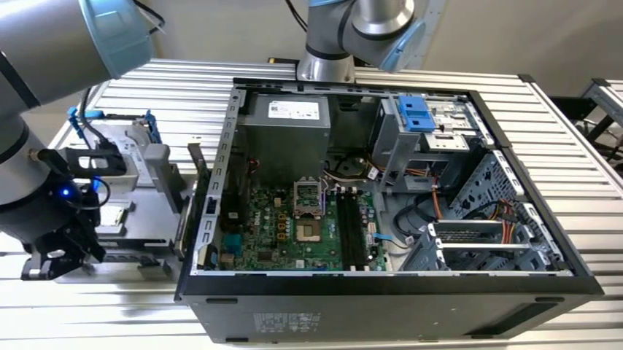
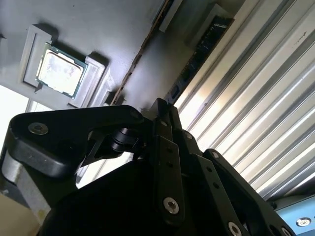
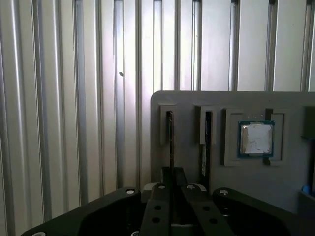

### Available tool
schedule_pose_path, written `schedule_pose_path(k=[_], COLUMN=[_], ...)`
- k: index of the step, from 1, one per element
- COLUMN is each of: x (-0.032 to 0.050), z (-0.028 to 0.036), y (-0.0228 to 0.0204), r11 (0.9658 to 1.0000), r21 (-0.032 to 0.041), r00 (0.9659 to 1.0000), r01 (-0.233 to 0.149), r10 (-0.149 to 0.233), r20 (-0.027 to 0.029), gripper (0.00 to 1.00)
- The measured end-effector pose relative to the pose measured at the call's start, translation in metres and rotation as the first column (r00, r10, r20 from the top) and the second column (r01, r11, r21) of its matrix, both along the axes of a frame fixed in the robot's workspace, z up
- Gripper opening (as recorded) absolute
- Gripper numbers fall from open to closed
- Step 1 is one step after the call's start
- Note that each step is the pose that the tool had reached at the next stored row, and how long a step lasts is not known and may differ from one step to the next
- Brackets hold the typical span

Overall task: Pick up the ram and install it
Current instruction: 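Pick up the ram and move it above insertion slot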

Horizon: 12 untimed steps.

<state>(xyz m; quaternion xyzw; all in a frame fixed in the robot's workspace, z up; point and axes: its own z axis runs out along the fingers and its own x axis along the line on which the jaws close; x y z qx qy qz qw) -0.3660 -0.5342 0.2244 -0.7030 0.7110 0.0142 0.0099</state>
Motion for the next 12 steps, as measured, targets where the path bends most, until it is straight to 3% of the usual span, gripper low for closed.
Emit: schedule_pose_path(k=[12], x=[0.0000], z=[0.0167], y=[0.0000], r11=[1.0000], r21=[0.0001], r00=[1.0000], r01=[0.000], r10=[0.000], r20=[0.0001], gripper=[0.00])
